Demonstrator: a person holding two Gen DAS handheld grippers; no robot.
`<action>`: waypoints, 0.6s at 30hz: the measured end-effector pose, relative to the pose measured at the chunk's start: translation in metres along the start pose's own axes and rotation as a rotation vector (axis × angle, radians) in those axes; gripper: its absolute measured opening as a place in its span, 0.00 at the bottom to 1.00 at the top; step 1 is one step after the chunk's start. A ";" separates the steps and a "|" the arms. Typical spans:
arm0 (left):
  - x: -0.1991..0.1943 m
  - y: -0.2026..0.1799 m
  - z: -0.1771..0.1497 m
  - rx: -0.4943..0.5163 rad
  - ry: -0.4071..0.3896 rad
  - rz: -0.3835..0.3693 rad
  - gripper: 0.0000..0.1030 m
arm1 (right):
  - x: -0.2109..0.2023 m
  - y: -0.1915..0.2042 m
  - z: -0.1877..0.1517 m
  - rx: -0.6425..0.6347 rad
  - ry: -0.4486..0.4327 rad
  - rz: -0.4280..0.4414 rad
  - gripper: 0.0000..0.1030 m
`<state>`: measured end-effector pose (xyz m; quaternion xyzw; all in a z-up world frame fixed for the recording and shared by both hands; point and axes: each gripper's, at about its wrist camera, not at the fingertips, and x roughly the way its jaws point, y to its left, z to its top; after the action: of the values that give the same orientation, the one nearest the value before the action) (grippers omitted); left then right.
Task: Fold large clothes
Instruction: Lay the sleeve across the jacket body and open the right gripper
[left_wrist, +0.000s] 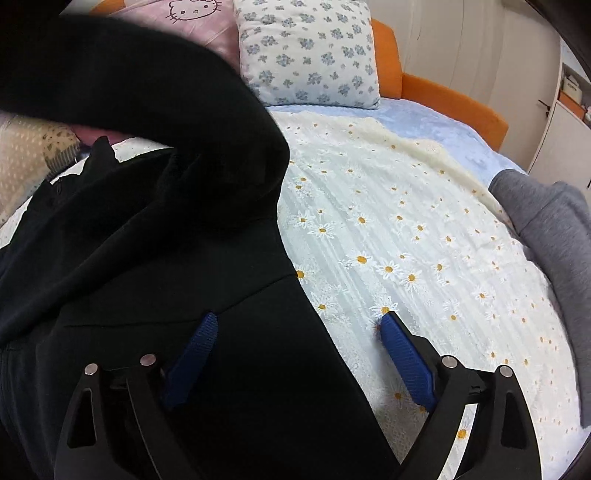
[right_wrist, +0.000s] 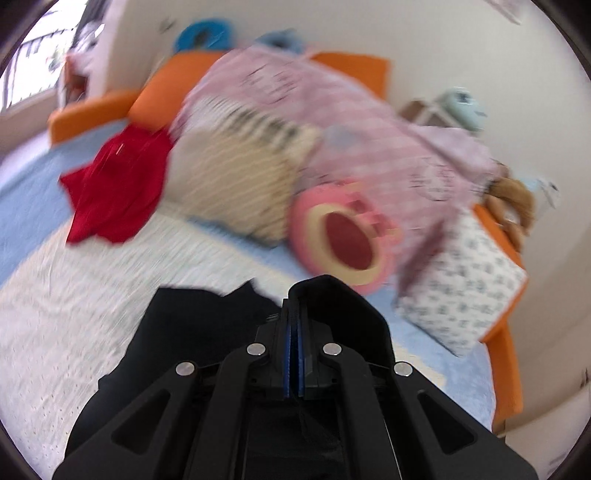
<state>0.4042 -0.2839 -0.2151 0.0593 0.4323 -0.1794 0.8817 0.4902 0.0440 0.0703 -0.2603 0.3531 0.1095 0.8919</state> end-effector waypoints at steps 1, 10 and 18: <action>0.000 -0.002 -0.001 0.007 0.000 0.007 0.88 | 0.010 0.014 -0.001 -0.011 0.011 0.017 0.02; 0.001 -0.007 -0.003 0.006 -0.004 -0.006 0.90 | 0.135 0.147 -0.031 0.012 0.108 0.114 0.03; 0.003 -0.004 -0.001 -0.002 -0.008 -0.039 0.95 | 0.189 0.196 -0.076 0.068 0.181 0.152 0.03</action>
<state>0.4037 -0.2877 -0.2179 0.0495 0.4301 -0.1963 0.8798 0.5097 0.1702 -0.1819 -0.2114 0.4546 0.1409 0.8537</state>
